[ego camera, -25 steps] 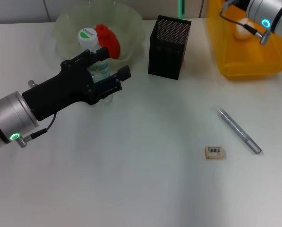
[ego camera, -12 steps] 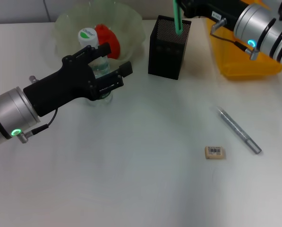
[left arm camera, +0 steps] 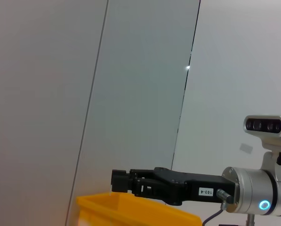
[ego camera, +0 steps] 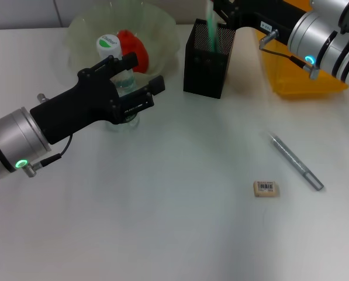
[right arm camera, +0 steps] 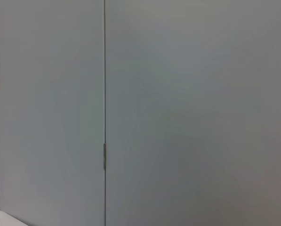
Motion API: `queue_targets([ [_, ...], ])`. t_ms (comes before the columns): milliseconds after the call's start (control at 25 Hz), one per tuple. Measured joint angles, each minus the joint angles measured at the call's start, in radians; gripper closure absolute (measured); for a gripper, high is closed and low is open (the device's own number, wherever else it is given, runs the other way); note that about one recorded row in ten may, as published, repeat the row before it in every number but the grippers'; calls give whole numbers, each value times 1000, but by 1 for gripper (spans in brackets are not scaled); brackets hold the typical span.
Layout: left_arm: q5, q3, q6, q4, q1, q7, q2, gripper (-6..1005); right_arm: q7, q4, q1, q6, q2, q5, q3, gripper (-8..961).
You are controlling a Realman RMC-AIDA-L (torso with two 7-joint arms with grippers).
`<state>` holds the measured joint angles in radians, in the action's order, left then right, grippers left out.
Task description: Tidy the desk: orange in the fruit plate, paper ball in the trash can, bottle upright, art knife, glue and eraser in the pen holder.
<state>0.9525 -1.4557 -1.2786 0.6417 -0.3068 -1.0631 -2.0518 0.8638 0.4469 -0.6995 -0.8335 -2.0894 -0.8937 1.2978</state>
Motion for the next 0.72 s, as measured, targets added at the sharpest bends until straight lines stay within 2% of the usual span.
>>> queue_targets([
  [120, 0, 0, -1, -4, 0, 3, -2, 201, 17, 13, 6, 0, 1, 0, 0, 751],
  [240, 0, 0, -1, -5, 0, 4, -4, 201, 70, 49, 25, 0, 3, -7, 4, 555],
  [320, 0, 0, -1, -4, 2, 4, -5, 201, 165, 121, 63, -1, 7, -39, 23, 508],
  [400, 0, 2, -1, -3, 3, 4, -5, 201, 311, 262, 128, -1, 10, -126, 55, 461],
  [480, 0, 10, -3, -3, 5, 5, -5, 201, 467, 416, 188, -2, 10, -268, 65, 438],
  [520, 0, 23, -5, -5, 6, 6, -5, 201, 676, 570, 241, -11, 10, -473, 61, 439],
  [560, 0, 27, -6, -5, 8, 7, -5, 201, 676, 570, 241, -11, 10, -473, 61, 439],
  [600, 0, 27, -6, -5, 8, 7, -5, 201, 772, 637, 259, -24, 9, -572, 59, 439],
  [680, 0, 33, -7, -5, 11, 11, -7, 201, 1001, 755, 279, -93, 8, -802, 45, 440],
  [720, 0, 36, -7, -5, 12, 15, -11, 201, 1191, 831, 272, -197, 9, -971, 13, 441],
])
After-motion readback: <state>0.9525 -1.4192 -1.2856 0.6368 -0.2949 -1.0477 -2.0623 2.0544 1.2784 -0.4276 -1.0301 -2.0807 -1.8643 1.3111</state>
